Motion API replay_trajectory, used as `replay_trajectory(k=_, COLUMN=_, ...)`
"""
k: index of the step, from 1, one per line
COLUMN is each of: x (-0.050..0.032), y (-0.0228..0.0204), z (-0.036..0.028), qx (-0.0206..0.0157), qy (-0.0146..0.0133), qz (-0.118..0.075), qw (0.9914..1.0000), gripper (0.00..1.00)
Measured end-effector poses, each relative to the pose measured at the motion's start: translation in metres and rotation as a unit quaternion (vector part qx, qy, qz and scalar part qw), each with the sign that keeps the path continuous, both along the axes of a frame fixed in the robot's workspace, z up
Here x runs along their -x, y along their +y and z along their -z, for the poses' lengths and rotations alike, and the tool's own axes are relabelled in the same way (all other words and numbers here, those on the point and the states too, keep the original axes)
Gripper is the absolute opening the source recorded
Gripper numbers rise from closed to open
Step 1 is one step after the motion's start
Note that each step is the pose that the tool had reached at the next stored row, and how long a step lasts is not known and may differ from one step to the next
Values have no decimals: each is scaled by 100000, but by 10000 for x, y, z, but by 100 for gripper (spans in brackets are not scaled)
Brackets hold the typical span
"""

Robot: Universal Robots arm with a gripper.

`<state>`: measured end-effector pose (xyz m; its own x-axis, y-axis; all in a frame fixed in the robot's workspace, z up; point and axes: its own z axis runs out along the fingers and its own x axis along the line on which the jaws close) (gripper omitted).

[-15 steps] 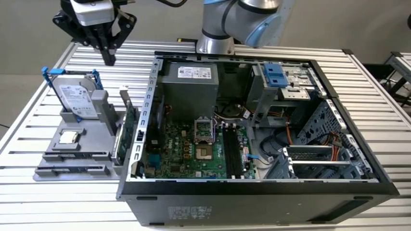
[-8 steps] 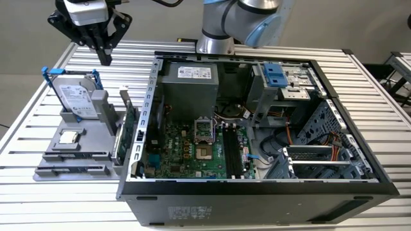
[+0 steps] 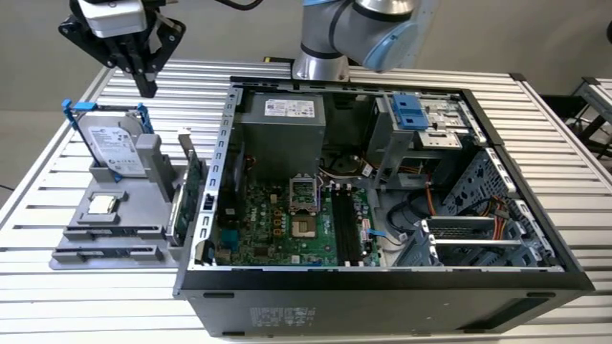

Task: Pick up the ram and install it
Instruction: 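Reach for the ram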

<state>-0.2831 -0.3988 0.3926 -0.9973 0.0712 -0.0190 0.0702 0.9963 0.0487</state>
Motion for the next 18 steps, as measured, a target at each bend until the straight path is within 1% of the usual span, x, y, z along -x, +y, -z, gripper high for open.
replay_trajectory(k=18, x=304, y=0, z=0, qx=4, qy=3, qz=1, qw=100000, gripper=0)
